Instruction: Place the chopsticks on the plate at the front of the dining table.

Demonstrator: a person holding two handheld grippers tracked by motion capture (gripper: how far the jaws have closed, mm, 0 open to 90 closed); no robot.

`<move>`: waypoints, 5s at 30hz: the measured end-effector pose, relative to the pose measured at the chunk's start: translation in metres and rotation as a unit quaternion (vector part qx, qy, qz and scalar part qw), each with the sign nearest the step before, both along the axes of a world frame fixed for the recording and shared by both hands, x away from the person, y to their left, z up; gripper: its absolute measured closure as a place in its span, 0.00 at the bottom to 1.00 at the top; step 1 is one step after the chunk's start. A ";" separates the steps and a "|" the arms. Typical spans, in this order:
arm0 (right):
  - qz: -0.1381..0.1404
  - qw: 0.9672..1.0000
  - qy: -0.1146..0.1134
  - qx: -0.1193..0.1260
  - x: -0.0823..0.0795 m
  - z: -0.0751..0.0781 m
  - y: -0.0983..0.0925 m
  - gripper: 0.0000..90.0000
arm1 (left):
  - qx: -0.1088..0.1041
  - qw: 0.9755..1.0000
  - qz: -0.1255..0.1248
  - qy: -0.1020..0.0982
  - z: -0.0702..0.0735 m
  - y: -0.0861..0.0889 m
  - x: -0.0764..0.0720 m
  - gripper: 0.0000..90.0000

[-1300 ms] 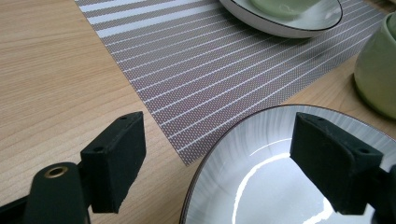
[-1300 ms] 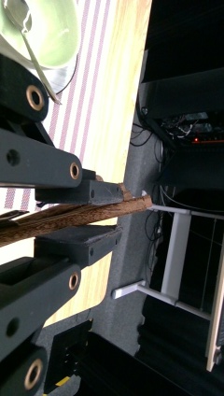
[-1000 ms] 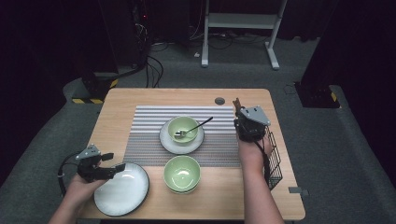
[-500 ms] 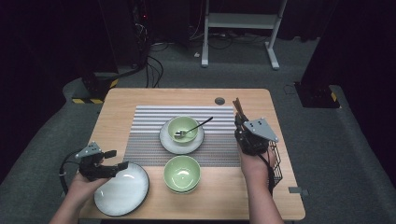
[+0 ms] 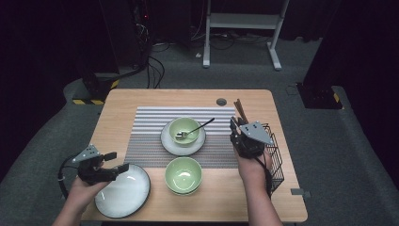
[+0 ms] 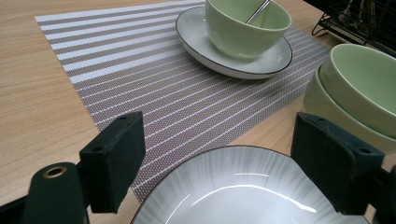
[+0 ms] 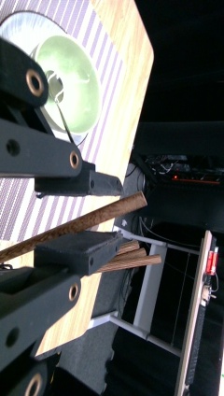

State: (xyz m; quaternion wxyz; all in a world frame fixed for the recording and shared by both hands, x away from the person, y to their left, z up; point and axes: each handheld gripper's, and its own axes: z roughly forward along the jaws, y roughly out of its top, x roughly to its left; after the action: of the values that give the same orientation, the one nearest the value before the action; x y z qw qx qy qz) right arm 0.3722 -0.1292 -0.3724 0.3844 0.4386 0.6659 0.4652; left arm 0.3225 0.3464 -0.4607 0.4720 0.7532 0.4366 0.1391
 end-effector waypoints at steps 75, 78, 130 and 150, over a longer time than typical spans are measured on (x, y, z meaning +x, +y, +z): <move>-0.046 0.987 -0.148 0.039 -0.038 0.057 -0.043 0.92 | -0.019 0.998 -0.041 -0.054 0.007 -0.052 -0.005 0.21; -0.044 0.986 -0.156 0.038 -0.041 0.064 -0.041 0.92 | -0.024 0.997 -0.043 -0.063 0.009 -0.053 -0.005 0.21; 0.068 0.983 -0.160 0.052 -0.044 0.068 0.061 0.92 | 0.019 0.995 -0.083 -0.057 0.019 -0.102 0.019 0.17; 0.108 0.982 -0.144 0.057 -0.042 0.056 0.094 0.92 | 0.013 0.995 -0.071 -0.068 0.021 -0.105 0.022 0.25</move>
State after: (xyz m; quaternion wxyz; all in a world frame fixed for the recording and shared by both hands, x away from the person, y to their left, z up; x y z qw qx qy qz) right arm 0.3300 -0.0348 -0.3168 0.3983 0.3141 0.6193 0.5993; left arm 0.3443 0.2414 -0.4397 0.4997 0.7768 0.3472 0.1623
